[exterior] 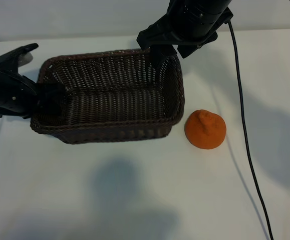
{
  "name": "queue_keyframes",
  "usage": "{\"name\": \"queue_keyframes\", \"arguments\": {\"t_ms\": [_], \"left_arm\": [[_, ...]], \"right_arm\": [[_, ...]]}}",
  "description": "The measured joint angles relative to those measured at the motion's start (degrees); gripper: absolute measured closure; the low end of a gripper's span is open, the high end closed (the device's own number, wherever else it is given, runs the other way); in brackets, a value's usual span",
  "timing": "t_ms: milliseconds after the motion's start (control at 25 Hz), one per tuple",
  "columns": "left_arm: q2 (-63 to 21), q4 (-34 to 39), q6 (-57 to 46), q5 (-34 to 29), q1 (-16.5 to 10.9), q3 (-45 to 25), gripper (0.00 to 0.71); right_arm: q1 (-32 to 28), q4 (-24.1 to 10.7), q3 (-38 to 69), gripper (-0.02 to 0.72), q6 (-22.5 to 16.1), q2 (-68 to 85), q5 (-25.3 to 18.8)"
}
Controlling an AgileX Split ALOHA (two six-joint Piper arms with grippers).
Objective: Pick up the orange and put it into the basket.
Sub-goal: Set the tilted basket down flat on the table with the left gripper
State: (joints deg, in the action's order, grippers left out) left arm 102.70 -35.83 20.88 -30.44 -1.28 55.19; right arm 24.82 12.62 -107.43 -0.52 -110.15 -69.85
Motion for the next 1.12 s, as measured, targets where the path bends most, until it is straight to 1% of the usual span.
{"name": "queue_keyframes", "arguments": {"t_ms": [240, 520, 960, 1000, 1040, 1080, 1120], "left_arm": [[0.4, 0.0, 1.0, 1.3, 0.4, 0.0, 0.554], [2.1, -0.1, 1.7, 1.4, 0.4, 0.0, 0.554], [2.1, -0.2, 1.7, 2.1, 0.4, 0.0, 0.553], [2.1, -0.3, 1.7, 1.9, 0.4, 0.0, 0.543], [2.1, -0.6, 1.7, 1.7, 0.4, 0.0, 0.513], [2.1, -0.9, 1.7, 1.5, 0.4, 0.0, 0.462], [2.1, -1.3, 1.7, 1.0, 0.4, 0.1, 0.396]], "right_arm": [[0.0, 0.2, 0.0, 0.116, 0.0, 0.0, 0.0], [0.0, 0.6, 0.0, 0.116, 0.0, 0.0, 0.0], [0.0, 0.6, 0.0, 0.116, 0.0, 0.0, 0.0], [0.0, 0.6, 0.0, 0.116, 0.1, 0.0, 0.0], [0.0, 0.6, 0.0, 0.116, 0.1, 0.0, 0.0], [0.0, 0.6, 0.0, 0.116, 0.2, 0.0, 0.0], [0.0, 0.6, 0.0, 0.116, 0.2, 0.0, 0.0]]}}
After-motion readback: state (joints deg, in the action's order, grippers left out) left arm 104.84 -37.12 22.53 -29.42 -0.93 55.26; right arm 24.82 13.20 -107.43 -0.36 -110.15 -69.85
